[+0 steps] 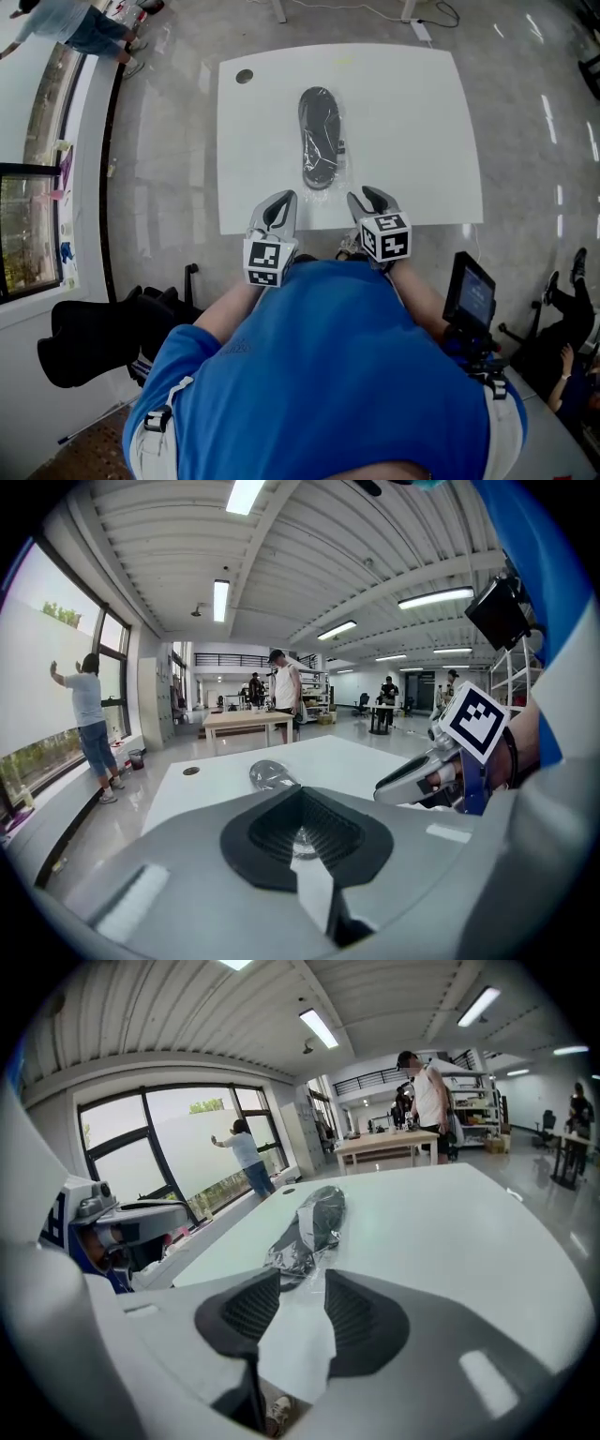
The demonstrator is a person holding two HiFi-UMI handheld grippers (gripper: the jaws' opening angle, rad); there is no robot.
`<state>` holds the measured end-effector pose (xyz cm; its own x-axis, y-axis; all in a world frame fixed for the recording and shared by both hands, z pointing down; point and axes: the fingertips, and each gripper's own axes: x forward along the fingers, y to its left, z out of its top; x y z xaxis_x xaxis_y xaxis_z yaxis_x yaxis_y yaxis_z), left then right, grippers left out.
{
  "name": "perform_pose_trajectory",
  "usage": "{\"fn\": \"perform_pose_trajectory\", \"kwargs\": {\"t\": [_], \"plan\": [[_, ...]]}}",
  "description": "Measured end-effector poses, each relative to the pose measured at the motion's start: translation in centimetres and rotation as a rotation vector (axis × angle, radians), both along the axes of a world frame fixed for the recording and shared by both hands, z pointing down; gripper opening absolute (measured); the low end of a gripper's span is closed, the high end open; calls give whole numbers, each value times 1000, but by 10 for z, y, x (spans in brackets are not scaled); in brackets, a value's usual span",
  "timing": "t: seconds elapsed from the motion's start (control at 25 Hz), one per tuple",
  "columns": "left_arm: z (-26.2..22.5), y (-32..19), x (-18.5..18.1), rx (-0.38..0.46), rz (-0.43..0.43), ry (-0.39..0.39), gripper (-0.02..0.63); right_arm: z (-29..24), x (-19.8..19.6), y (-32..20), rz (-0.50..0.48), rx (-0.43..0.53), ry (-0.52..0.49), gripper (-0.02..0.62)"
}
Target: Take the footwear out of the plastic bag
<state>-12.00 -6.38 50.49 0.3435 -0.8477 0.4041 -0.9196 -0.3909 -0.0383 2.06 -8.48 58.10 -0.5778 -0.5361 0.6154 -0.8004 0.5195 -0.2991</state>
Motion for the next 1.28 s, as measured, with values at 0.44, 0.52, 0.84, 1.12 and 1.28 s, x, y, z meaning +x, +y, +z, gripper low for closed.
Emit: {"fn": "perform_pose_trajectory", "kwargs": {"t": [0.44, 0.52, 0.84, 1.12, 1.28], "plan": [[11, -28, -5, -12, -72, -37, 6, 57, -5, -61, 9, -248, -84, 141], [9, -28, -9, -16, -77, -38, 6, 60, -11, -62, -2, -277, -83, 141], [10, -32, -16, -32, -68, -37, 6, 70, -22, -52, -160, -270, 58, 70], [21, -40, -12, -46, -28, -43, 6, 71, -13, -48, -400, -138, 279, 9], [28, -45, -9, -53, 1, -49, 6, 71, -3, -45, -596, -53, 442, 8]]}}
